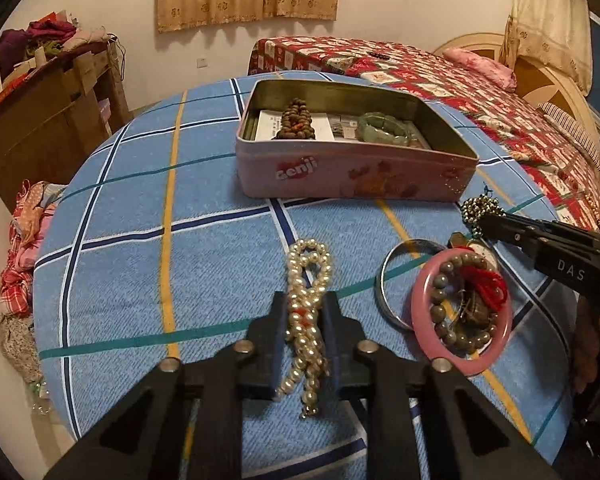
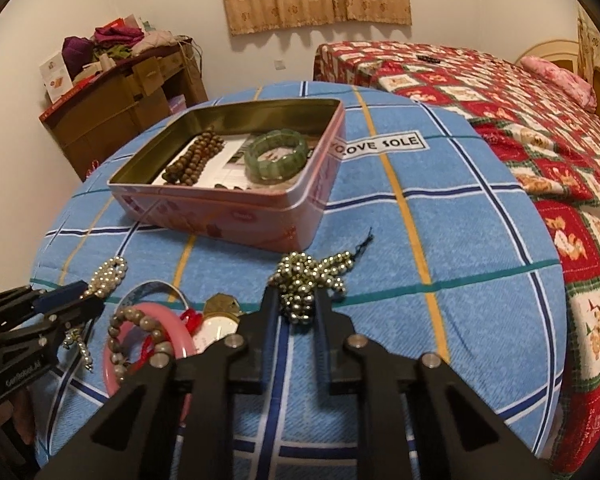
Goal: Organize jewelry
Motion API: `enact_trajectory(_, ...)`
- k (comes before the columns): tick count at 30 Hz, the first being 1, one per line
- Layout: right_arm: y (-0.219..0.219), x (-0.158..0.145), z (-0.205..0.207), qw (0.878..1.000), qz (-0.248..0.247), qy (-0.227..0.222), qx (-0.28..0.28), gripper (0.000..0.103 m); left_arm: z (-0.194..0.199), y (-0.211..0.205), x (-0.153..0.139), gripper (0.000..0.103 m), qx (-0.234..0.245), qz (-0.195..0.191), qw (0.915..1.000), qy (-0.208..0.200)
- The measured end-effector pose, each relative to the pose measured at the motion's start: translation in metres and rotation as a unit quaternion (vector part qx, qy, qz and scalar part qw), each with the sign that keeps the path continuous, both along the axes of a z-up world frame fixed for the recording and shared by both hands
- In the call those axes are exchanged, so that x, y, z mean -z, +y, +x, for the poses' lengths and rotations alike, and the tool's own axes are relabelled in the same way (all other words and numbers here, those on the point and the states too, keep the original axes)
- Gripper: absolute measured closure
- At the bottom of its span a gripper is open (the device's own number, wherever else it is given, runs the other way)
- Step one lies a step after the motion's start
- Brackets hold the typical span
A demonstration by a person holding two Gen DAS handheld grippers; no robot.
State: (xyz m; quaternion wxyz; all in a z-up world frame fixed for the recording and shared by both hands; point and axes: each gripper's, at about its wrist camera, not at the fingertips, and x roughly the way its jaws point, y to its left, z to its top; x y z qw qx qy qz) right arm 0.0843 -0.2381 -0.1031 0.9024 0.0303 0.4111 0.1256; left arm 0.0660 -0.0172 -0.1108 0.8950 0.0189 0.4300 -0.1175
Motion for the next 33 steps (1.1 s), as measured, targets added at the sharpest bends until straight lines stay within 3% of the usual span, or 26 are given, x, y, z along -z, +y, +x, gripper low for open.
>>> enact_trajectory(5, -0.001, -0.005, -0.003, 1.000, 0.006, -0.010, -0.003, 0.085, -0.002, 0.004, -0.012, 0.097, 0.000, -0.004, 0.9998, -0.017)
enact_trajectory(16, -0.001, -0.015, -0.005, 1.000, 0.007, -0.025, -0.008, 0.086, -0.001, 0.008, -0.029, 0.097, -0.001, -0.011, 0.9994, -0.034)
enact_trajectory(19, 0.001, -0.012, -0.004, 1.000, 0.006, -0.021, -0.012, 0.086, 0.005, 0.012, -0.020, 0.095, -0.002, -0.070, 0.9975, 0.001)
enact_trajectory(21, 0.002, -0.011, -0.005, 1.000, 0.006, -0.019, -0.015, 0.086, 0.007, 0.012, -0.014, 0.089, -0.015, -0.056, 0.9983, 0.005)
enact_trajectory(22, 0.002, -0.010, -0.006, 1.000, 0.006, -0.019, -0.015, 0.086, 0.007, 0.011, -0.011, 0.070, -0.021, -0.045, 0.9988, 0.006)
enact_trajectory(23, 0.001, -0.010, -0.006, 1.000, 0.006, -0.018, -0.015, 0.086, 0.008, 0.012, -0.009, 0.029, -0.024, -0.048, 0.9985, 0.009)
enact_trajectory(24, 0.001, -0.009, -0.006, 1.000, 0.006, -0.017, -0.015, 0.086, 0.010, 0.014, -0.007, 0.010, -0.028, -0.049, 0.9983, 0.015)
enact_trajectory(25, 0.000, -0.009, -0.005, 1.000, 0.006, -0.016, -0.014, 0.086, 0.010, 0.013, -0.006, 0.001, -0.023, -0.054, 0.9981, 0.017)
enact_trajectory(29, 0.001, -0.007, -0.005, 1.000, 0.005, -0.013, -0.016, 0.086, 0.008, 0.004, -0.004, 0.001, -0.014, -0.044, 0.9988, 0.016)
enact_trajectory(33, 0.001, -0.009, -0.005, 1.000, 0.005, -0.015, -0.018, 0.086, 0.010, 0.005, 0.003, 0.002, -0.030, 0.006, 0.9994, 0.018)
